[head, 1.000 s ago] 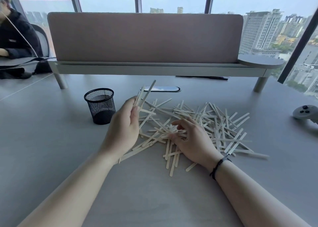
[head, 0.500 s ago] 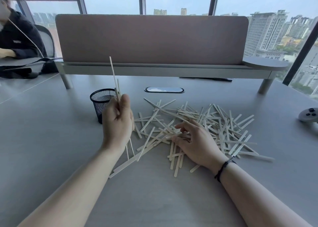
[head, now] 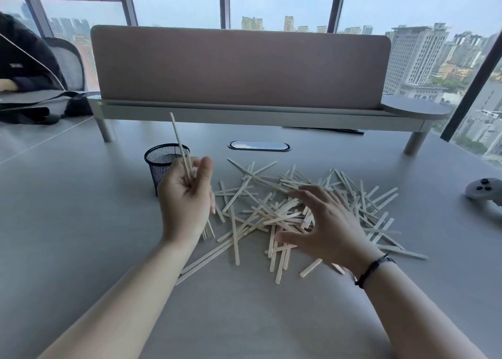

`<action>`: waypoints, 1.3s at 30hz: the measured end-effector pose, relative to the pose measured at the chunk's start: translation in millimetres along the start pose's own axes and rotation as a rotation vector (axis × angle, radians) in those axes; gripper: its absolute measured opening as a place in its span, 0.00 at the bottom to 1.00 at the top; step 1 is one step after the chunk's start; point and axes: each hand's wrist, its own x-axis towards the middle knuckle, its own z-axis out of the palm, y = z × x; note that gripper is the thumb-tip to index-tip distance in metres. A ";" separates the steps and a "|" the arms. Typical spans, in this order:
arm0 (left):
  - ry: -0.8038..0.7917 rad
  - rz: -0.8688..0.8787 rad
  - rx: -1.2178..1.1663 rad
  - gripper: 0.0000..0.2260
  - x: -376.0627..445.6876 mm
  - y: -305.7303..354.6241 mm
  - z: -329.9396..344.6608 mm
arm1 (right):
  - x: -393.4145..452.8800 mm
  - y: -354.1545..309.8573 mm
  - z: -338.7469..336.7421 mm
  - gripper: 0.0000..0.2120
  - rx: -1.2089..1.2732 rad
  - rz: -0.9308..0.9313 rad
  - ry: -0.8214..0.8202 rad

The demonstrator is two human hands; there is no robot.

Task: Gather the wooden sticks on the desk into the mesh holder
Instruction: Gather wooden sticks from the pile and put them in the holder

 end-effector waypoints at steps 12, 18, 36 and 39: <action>-0.181 -0.350 0.091 0.28 -8.7 -8.9 4.3 | 5.5 11.1 14.1 0.49 -0.021 0.262 -0.129; -0.499 -0.096 0.750 0.27 -6.3 -1.2 -5.0 | 8.7 4.1 19.1 0.37 0.018 0.185 -0.108; -0.681 -0.357 0.842 0.07 -9.7 -8.7 -6.5 | 52.1 -20.2 27.1 0.51 -0.026 0.408 -0.220; -0.675 -0.213 0.883 0.04 -12.9 -9.1 -4.4 | 58.2 -27.1 29.7 0.43 0.009 0.384 -0.193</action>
